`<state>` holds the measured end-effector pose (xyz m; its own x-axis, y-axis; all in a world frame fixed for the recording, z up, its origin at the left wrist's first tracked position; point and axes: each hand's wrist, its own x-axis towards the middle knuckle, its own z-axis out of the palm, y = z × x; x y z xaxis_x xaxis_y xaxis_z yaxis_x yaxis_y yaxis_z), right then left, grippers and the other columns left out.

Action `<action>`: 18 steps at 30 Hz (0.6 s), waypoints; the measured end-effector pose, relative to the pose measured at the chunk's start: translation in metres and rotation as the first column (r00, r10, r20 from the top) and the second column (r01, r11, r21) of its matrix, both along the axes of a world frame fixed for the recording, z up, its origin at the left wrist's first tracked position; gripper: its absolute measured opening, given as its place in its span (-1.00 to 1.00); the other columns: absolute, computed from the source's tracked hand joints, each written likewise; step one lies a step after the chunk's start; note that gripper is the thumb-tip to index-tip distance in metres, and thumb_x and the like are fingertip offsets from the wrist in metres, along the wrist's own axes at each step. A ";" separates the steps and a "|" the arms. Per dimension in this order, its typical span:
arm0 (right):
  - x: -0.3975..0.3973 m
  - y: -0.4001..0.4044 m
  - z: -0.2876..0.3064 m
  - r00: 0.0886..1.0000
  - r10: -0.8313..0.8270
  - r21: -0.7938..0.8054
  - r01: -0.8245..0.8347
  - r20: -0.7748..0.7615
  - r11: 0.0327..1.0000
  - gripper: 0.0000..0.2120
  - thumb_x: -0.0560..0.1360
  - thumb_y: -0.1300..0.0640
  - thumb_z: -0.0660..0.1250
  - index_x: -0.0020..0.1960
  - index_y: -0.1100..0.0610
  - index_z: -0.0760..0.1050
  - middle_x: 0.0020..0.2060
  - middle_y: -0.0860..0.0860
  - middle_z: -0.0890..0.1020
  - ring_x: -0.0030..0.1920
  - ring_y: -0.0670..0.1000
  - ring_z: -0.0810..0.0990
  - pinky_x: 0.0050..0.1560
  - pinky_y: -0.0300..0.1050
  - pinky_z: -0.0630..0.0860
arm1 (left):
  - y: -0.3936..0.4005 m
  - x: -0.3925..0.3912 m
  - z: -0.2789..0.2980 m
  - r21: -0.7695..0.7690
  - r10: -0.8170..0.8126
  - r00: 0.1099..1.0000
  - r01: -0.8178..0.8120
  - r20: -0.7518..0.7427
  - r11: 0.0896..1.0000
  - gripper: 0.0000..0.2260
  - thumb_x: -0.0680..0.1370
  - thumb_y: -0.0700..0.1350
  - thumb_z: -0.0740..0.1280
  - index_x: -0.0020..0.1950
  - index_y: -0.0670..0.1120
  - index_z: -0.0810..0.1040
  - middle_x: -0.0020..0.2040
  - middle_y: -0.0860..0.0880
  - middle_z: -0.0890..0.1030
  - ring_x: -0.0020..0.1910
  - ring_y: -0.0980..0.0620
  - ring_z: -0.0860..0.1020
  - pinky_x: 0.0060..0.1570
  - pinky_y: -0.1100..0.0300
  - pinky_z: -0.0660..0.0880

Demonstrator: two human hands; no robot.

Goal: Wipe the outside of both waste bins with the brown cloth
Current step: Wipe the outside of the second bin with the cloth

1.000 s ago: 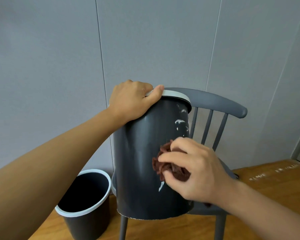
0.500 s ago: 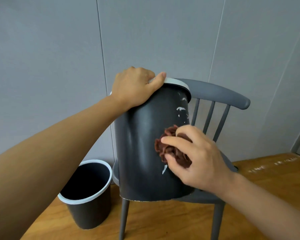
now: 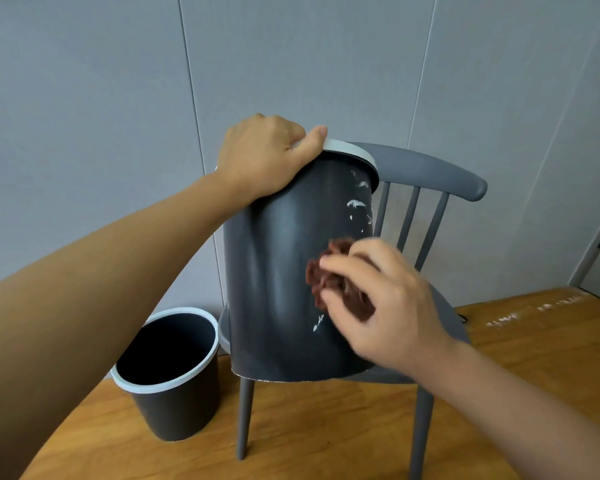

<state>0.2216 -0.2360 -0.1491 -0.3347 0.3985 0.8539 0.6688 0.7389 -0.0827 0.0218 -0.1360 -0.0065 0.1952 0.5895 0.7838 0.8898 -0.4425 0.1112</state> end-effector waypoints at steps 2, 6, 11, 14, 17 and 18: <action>0.006 -0.018 -0.022 0.991 0.084 -0.020 -0.082 0.103 0.996 -0.69 0.51 0.01 0.48 0.21 0.09 0.64 0.03 0.03 0.59 -0.03 0.06 0.60 -0.12 0.01 0.65 | 0.002 0.000 0.000 -0.013 0.015 1.000 -0.015 0.010 1.000 -0.45 0.62 0.25 0.13 -0.39 -0.12 0.17 -0.46 -0.11 0.25 -0.34 -0.19 0.31 -0.34 0.03 0.19; 0.014 -0.029 -0.029 0.970 0.134 -0.066 -0.123 0.202 0.990 -0.74 0.49 0.00 0.49 0.15 0.06 0.67 0.00 -0.02 0.62 -0.06 0.04 0.62 -0.15 -0.02 0.64 | 0.001 0.004 0.001 -0.014 0.013 1.000 -0.013 0.005 1.000 -0.46 0.62 0.24 0.14 -0.38 -0.11 0.16 -0.47 -0.10 0.24 -0.35 -0.16 0.30 -0.34 0.05 0.20; 0.010 0.005 0.013 0.989 -0.049 -0.101 0.035 -0.140 0.994 -0.72 0.53 -0.08 0.39 0.16 0.04 0.67 -0.01 -0.08 0.58 -0.07 -0.06 0.61 -0.10 -0.10 0.63 | -0.003 0.005 0.001 -0.001 0.029 0.999 -0.030 -0.014 1.000 -0.45 0.62 0.24 0.13 -0.38 -0.14 0.19 -0.47 -0.10 0.28 -0.33 -0.19 0.35 -0.32 0.03 0.25; 0.006 0.003 0.006 0.987 -0.038 -0.116 0.020 -0.159 0.993 -0.73 0.53 -0.04 0.41 0.15 0.06 0.67 -0.02 -0.08 0.58 -0.06 -0.03 0.62 -0.10 -0.02 0.64 | -0.002 0.003 0.001 -0.011 0.054 0.999 -0.054 -0.005 0.998 -0.45 0.63 0.24 0.13 -0.38 -0.12 0.18 -0.47 -0.10 0.27 -0.33 -0.19 0.33 -0.32 0.04 0.21; 0.006 -0.021 -0.021 0.996 0.083 -0.105 -0.085 -0.023 0.991 -0.77 0.48 0.05 0.49 0.11 0.10 0.69 -0.06 -0.04 0.59 -0.08 -0.01 0.61 -0.13 -0.04 0.62 | 0.003 -0.004 0.000 -0.024 0.062 0.998 -0.061 0.025 0.998 -0.46 0.62 0.25 0.12 -0.38 -0.11 0.15 -0.47 -0.10 0.23 -0.36 -0.16 0.28 -0.33 0.04 0.18; 0.007 -0.028 -0.027 0.994 0.110 -0.105 -0.107 0.026 0.989 -0.77 0.47 0.06 0.50 0.10 0.09 0.70 -0.07 -0.04 0.60 -0.08 -0.01 0.61 -0.14 -0.05 0.62 | 0.003 -0.005 0.000 -0.025 0.058 0.998 -0.058 0.033 0.998 -0.46 0.62 0.25 0.12 -0.38 -0.11 0.15 -0.46 -0.11 0.23 -0.37 -0.15 0.27 -0.33 0.05 0.18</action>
